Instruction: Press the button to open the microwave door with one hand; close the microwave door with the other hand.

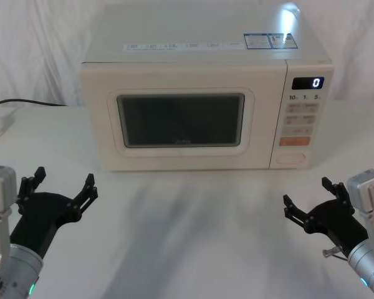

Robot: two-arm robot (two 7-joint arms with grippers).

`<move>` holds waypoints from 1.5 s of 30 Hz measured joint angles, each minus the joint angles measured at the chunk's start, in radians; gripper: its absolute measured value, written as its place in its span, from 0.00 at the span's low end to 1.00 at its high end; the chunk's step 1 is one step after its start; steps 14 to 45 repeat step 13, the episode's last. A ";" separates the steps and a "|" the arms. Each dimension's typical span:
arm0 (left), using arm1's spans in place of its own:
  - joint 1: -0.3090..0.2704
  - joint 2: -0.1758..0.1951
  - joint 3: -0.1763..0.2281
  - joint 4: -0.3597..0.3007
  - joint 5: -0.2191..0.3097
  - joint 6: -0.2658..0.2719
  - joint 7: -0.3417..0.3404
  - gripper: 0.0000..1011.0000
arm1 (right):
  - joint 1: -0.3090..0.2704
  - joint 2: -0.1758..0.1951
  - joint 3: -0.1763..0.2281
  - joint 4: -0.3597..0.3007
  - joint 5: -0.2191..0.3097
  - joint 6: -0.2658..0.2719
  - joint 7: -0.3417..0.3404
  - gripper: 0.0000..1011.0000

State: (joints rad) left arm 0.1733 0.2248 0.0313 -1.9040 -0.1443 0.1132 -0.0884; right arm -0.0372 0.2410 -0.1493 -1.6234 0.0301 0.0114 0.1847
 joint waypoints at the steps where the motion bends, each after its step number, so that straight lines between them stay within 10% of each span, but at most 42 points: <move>1: 0.000 0.000 0.000 0.000 0.000 0.000 0.000 0.99 | 0.000 0.000 0.000 0.000 0.000 0.000 0.000 0.99; 45: -0.001 0.001 0.000 0.000 -0.001 0.001 0.001 0.99 | 0.000 0.000 0.000 0.000 0.000 0.000 0.000 0.99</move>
